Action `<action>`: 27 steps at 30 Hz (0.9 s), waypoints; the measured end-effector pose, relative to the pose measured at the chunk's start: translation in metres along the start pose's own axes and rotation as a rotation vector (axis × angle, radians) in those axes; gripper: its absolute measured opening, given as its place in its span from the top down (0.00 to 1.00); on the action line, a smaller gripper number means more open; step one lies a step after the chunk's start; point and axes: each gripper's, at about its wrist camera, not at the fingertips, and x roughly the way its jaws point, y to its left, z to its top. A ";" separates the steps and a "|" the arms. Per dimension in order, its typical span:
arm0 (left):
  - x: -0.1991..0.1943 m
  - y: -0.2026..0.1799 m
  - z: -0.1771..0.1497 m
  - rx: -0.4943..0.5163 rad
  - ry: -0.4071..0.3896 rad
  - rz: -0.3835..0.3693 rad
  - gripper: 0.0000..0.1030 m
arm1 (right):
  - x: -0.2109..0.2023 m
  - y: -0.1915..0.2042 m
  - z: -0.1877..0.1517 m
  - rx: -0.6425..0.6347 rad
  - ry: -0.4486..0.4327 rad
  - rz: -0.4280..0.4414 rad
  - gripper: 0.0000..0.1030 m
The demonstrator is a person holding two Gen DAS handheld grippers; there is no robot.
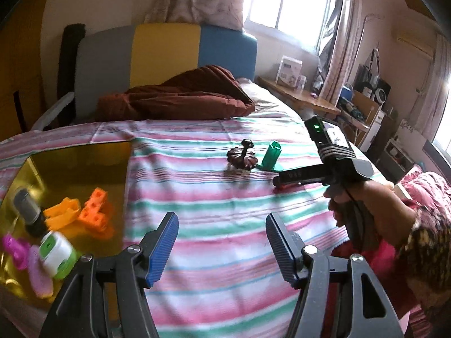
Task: Organize rigid objects
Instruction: 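Move the right tool to the red cylinder and grasp it, then grasp the brown pinecone toy with the left tool while the right tool holds the red cylinder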
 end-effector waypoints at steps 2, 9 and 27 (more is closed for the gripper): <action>0.017 -0.010 0.012 0.023 0.020 0.000 0.30 | 0.000 -0.008 0.000 0.039 0.010 0.010 0.27; 0.093 -0.026 0.050 0.006 0.104 0.026 0.30 | -0.001 -0.021 0.001 0.093 0.022 0.028 0.27; 0.206 -0.043 0.081 0.121 0.132 0.086 0.32 | -0.006 -0.034 0.001 0.164 0.039 0.042 0.27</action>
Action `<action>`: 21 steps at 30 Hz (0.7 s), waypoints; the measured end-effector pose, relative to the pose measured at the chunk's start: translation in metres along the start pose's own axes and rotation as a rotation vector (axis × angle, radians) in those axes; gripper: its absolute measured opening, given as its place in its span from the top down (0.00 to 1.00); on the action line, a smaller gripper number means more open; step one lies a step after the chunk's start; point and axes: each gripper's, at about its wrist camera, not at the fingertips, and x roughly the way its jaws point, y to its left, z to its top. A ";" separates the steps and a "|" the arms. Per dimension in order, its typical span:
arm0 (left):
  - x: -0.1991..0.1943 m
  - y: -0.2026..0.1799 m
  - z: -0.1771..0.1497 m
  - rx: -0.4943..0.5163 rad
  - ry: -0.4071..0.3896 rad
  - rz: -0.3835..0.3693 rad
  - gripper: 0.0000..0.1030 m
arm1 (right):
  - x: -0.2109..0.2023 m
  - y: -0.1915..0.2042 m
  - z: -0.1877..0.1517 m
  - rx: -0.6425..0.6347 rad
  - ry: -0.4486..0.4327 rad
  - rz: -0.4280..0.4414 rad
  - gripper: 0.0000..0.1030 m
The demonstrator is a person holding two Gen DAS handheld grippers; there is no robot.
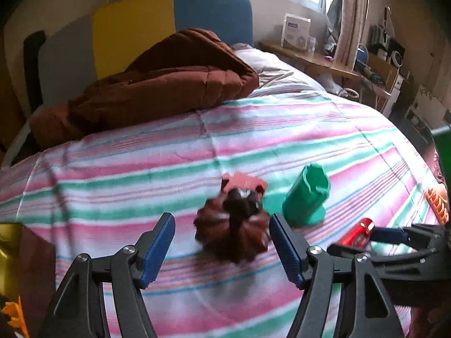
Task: Organize rigid objects
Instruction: 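Grasp the brown pinecone toy with the left tool while the right tool holds the red cylinder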
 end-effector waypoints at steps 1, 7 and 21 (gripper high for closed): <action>0.002 -0.001 0.001 0.014 -0.002 0.005 0.33 | 0.000 0.000 0.000 0.004 0.000 0.002 0.26; 0.006 -0.007 0.002 0.058 -0.074 -0.019 0.69 | -0.001 -0.006 0.001 0.010 0.000 0.008 0.26; -0.020 0.004 -0.025 0.020 -0.138 -0.009 0.79 | 0.004 -0.004 0.006 0.028 -0.008 0.030 0.27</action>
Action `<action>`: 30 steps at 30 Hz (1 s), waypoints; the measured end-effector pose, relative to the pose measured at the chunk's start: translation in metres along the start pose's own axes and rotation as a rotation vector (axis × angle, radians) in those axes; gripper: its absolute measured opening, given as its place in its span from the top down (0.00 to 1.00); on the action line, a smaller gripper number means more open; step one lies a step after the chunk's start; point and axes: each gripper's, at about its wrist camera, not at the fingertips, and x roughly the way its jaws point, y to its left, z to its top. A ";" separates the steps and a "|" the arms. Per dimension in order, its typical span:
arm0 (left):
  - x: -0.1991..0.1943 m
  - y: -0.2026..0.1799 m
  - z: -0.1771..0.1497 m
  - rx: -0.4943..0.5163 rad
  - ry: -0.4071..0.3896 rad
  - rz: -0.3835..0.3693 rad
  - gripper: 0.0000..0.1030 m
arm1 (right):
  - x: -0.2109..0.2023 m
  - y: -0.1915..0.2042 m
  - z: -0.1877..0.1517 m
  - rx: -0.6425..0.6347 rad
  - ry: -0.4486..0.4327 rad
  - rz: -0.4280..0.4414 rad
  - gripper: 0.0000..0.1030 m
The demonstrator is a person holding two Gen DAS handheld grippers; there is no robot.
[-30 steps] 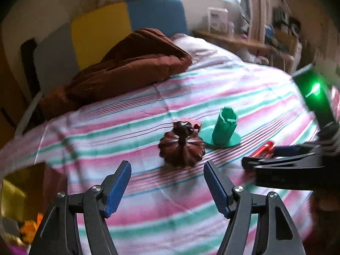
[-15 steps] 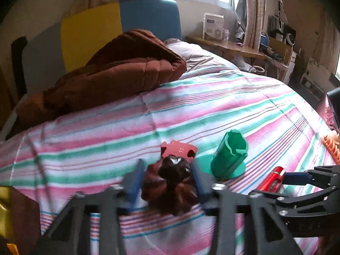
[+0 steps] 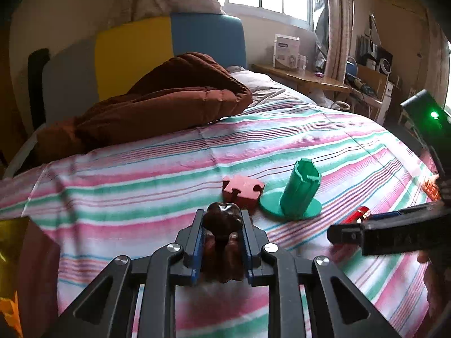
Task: Organize rigid objects
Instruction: 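Grasp the brown pinecone toy with the left tool while the right tool holds the red cylinder, then lift the brown toy toward the tray with the left tool while the right tool holds the red cylinder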
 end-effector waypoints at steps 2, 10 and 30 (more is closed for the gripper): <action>-0.006 0.003 -0.005 -0.012 -0.002 -0.007 0.79 | 0.000 0.000 0.000 0.001 -0.002 0.002 0.27; -0.034 0.020 -0.024 -0.109 0.005 -0.048 0.80 | 0.000 0.003 0.001 -0.020 -0.007 -0.002 0.27; -0.111 0.063 -0.072 -0.306 -0.019 -0.123 0.88 | -0.002 0.021 -0.010 -0.111 0.000 0.116 0.27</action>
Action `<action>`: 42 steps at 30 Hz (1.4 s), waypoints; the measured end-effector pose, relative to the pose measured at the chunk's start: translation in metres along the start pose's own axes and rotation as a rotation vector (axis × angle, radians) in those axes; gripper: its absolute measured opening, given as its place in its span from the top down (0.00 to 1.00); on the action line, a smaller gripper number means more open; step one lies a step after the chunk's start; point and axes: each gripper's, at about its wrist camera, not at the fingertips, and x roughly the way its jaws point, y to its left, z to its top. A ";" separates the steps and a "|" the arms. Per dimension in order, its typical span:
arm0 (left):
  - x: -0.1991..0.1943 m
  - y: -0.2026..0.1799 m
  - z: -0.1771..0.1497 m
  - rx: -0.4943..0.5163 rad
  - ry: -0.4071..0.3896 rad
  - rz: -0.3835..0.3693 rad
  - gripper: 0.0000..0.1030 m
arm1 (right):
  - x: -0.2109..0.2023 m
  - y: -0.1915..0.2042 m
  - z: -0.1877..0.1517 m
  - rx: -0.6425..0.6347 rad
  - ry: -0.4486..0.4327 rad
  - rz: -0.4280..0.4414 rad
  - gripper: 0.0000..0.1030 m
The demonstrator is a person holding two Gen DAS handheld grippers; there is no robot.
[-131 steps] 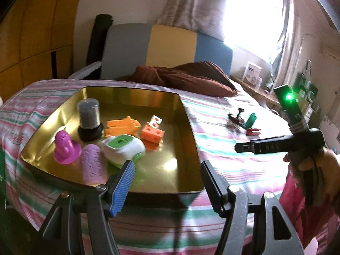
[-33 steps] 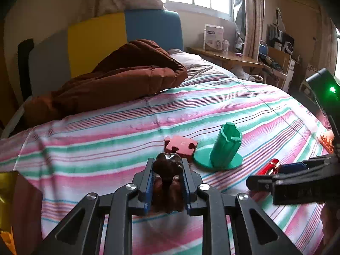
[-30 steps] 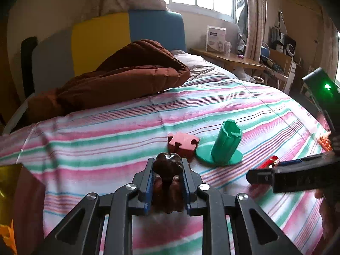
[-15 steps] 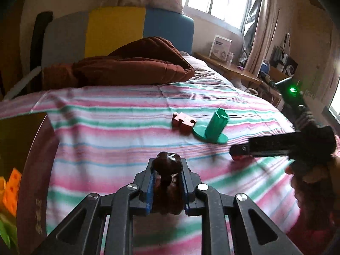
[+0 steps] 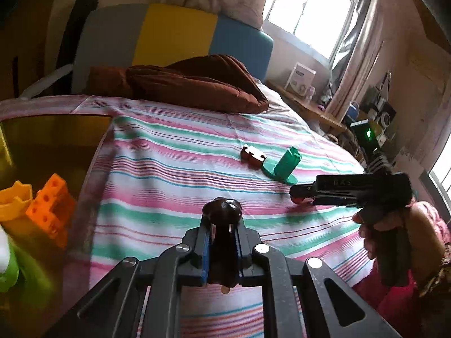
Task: Organize rigid objects
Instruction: 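Lift the brown toy toward the tray with the left tool while the right tool holds the red cylinder, then lower the brown toy into the gold tray with the left tool and release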
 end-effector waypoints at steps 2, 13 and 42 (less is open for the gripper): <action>-0.008 0.002 0.000 -0.003 -0.012 0.000 0.88 | 0.000 0.000 0.000 -0.005 -0.001 -0.002 0.27; -0.075 0.016 -0.001 0.017 -0.127 -0.006 0.88 | -0.003 0.018 -0.005 -0.093 -0.017 0.049 0.27; -0.080 0.103 -0.022 -0.043 -0.001 0.174 0.83 | -0.005 0.033 -0.002 -0.159 -0.073 0.037 0.27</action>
